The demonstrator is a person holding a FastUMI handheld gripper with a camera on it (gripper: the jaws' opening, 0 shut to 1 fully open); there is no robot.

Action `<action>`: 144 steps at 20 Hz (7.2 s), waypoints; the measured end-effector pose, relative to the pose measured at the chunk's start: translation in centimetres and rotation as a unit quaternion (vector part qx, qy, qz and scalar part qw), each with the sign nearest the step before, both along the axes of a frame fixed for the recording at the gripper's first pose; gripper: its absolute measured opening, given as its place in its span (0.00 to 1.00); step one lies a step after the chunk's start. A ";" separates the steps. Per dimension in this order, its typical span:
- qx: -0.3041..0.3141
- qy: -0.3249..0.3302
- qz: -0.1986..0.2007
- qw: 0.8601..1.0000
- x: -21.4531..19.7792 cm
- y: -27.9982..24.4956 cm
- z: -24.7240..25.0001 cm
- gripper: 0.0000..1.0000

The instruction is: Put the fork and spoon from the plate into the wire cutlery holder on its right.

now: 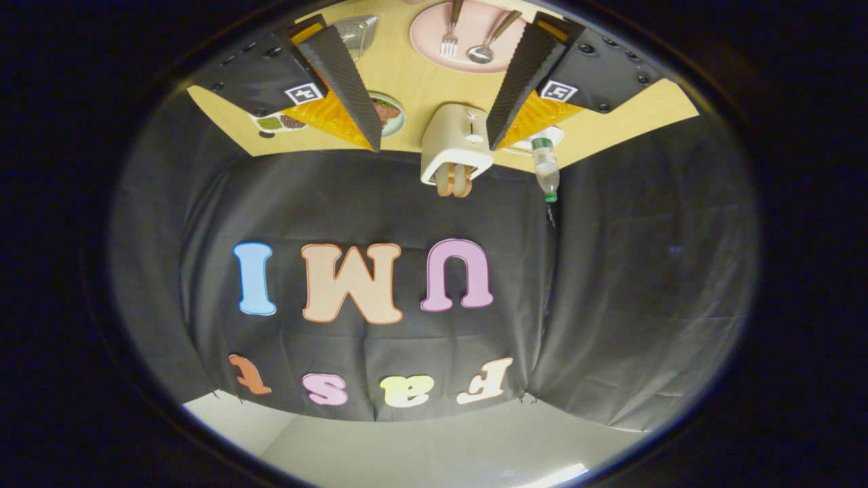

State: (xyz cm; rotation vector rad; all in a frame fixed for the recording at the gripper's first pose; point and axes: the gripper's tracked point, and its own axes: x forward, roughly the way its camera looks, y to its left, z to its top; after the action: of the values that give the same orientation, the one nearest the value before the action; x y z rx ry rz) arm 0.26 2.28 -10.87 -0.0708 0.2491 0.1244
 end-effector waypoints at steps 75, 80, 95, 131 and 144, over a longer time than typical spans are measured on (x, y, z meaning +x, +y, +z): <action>-0.083 0.396 0.054 0.913 -6.7 -3.7 -18.3 0.07; -0.078 0.415 0.050 0.905 -6.8 -6.3 -16.7 0.07; -0.113 0.431 0.050 0.894 -6.1 -14.8 -13.1 0.08; -0.054 0.328 0.006 0.943 -3.4 -9.6 -11.5 1.00; -0.054 0.229 -0.041 0.971 -3.6 -3.0 -14.9 1.00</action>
State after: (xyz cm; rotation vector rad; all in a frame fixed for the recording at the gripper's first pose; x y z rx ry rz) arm -3.37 -0.70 -25.79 -0.1411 0.7197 0.0437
